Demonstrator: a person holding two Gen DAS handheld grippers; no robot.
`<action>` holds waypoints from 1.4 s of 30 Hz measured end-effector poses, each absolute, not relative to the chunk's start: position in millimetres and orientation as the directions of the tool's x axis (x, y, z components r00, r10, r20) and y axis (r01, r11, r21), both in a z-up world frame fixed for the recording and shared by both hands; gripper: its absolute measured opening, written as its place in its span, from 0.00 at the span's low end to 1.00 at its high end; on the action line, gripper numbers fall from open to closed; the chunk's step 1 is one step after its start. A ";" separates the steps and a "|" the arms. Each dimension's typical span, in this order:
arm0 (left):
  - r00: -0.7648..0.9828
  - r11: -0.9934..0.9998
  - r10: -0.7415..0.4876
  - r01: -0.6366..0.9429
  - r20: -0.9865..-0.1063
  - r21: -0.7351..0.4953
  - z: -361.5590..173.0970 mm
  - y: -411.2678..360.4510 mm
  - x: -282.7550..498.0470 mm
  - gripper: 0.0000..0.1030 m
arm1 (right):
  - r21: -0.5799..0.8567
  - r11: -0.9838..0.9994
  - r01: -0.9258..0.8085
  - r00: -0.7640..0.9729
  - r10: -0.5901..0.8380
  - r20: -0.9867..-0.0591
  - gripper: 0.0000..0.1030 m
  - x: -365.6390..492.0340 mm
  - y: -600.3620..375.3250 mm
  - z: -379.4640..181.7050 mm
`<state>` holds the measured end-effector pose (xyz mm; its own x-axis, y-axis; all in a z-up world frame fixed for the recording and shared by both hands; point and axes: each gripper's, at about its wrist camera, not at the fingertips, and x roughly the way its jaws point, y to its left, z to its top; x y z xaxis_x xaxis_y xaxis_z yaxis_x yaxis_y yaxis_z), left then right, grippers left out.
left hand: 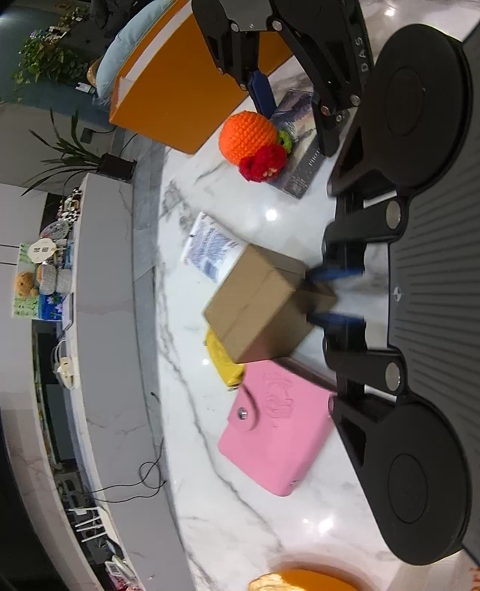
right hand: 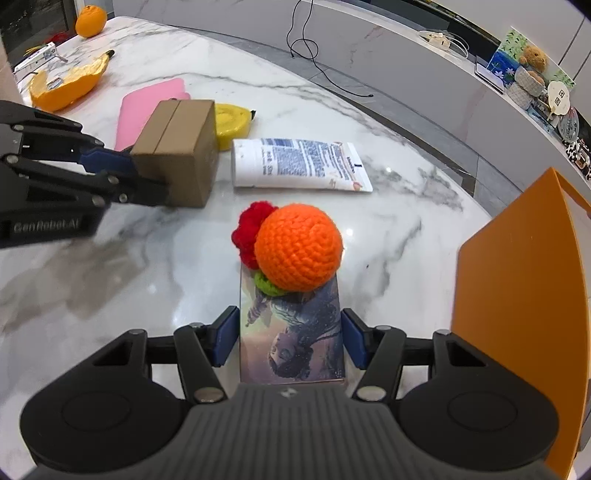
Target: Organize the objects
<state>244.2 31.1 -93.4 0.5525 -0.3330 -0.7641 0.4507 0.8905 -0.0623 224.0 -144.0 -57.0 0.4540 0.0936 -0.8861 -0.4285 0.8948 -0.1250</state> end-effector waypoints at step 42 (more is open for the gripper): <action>0.521 0.711 -0.526 0.703 -0.672 -0.013 -60.7 14.9 153.2 0.87 | -0.058 0.775 -0.630 0.371 0.234 -0.899 0.59 128.7 -115.3 -56.4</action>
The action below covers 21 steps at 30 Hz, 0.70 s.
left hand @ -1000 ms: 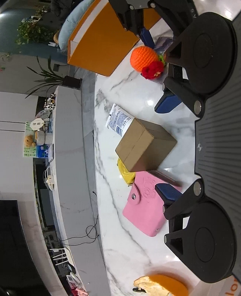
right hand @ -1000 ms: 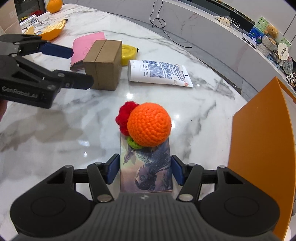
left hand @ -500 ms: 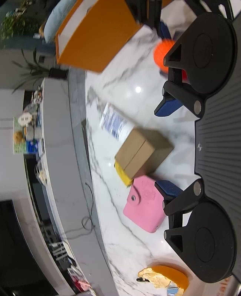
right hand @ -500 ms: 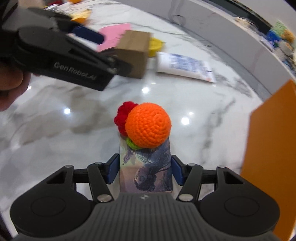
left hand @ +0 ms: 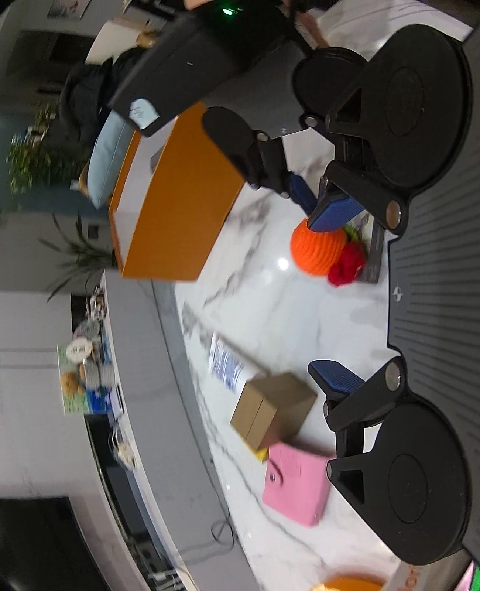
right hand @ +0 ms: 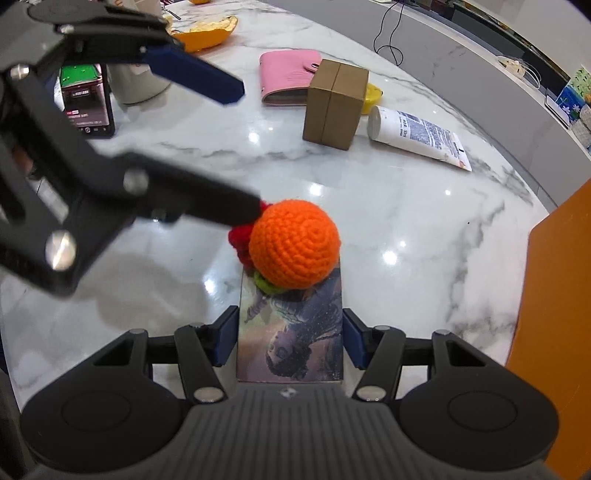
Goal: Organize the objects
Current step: 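Move the left tool to the crocheted orange ball on the book, then grasp the orange ball with the left tool while the right tool lifts the book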
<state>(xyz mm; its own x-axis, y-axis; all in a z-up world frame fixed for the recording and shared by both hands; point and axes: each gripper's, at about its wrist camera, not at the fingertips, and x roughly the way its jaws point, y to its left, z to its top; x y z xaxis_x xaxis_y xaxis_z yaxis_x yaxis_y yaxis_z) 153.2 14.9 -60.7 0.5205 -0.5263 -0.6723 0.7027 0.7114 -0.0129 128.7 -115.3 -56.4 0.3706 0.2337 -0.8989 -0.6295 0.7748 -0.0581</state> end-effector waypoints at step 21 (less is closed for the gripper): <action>0.348 0.571 -0.622 0.814 -0.702 -0.103 -83.4 -11.2 151.8 0.45 | -0.033 0.769 -0.638 0.360 0.261 -0.896 0.61 117.5 -116.7 -59.1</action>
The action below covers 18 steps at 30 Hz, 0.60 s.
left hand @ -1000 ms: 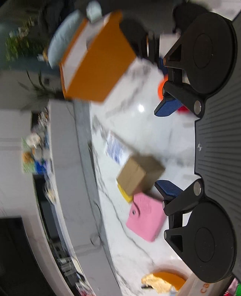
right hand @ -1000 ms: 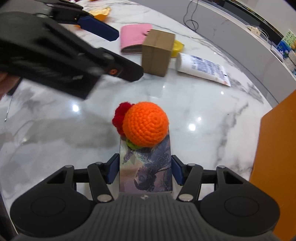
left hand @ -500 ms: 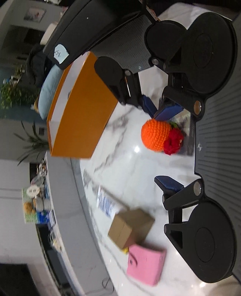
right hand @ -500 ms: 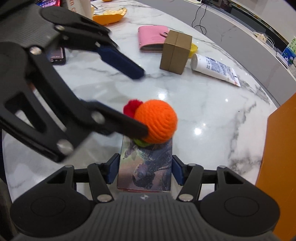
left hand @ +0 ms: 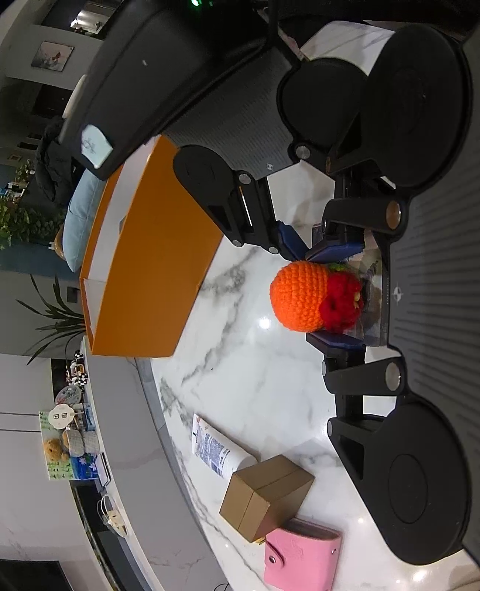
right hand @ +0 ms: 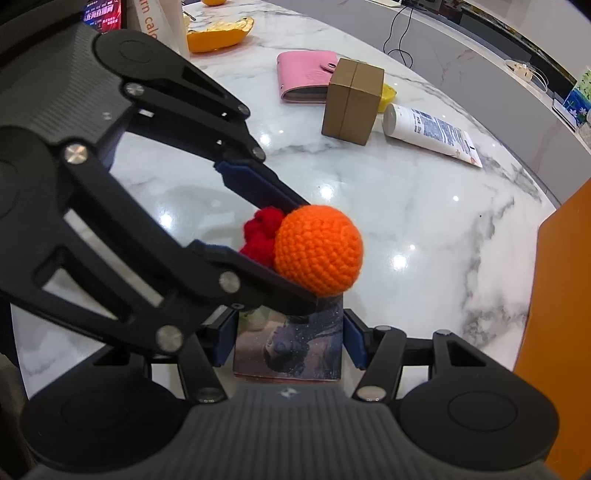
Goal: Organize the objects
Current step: 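Grasp the orange ball with the left tool while the right tool lifts the book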
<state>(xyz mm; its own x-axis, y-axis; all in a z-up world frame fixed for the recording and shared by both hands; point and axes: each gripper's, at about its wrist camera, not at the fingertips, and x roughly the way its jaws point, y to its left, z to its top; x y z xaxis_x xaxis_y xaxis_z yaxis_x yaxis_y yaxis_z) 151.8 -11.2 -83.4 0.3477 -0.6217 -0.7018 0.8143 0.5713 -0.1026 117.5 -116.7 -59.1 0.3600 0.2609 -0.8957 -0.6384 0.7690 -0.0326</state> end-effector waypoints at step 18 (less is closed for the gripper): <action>0.438 0.685 -0.581 0.718 -0.686 -0.122 -66.6 16.6 160.7 0.45 | -0.018 0.806 -0.592 0.356 0.241 -0.903 0.57 115.3 -117.0 -57.1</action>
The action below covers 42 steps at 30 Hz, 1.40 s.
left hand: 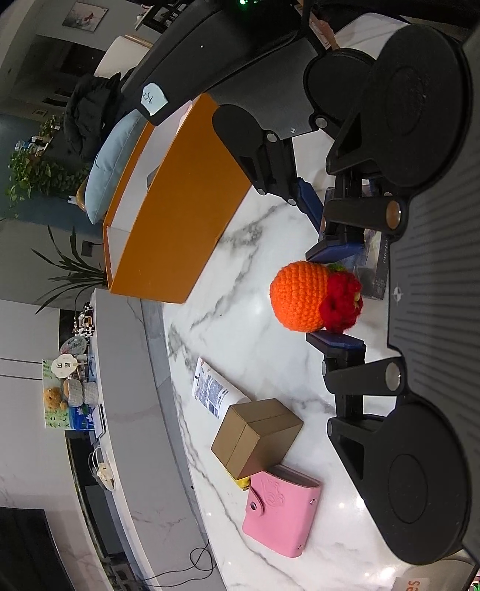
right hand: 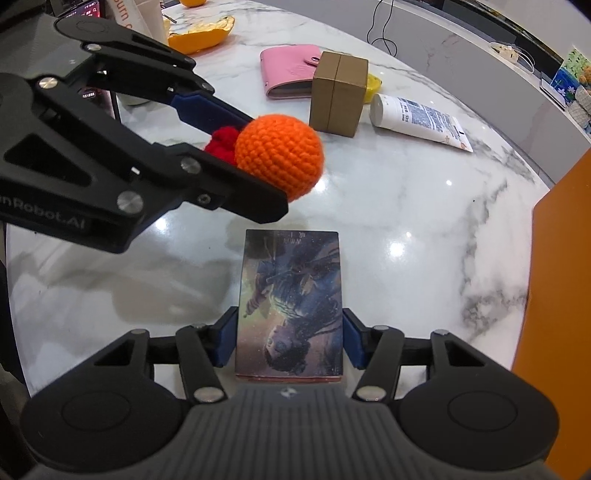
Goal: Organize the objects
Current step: 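Grasp the orange ball with the left tool while the right tool lifts the book, then carry the orange ball and book over the orange box with both tools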
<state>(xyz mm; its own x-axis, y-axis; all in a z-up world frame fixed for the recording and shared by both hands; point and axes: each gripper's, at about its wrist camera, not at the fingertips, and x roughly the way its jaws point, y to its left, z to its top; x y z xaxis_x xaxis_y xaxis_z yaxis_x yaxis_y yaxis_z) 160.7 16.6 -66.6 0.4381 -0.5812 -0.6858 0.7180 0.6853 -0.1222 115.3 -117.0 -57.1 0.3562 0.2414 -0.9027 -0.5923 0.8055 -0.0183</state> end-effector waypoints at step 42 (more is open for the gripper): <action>0.594 0.792 -0.400 0.608 -0.698 0.063 32.2 -41.1 163.4 0.45 | 0.108 0.919 -0.380 0.706 0.363 -0.609 0.57 143.9 -277.5 85.1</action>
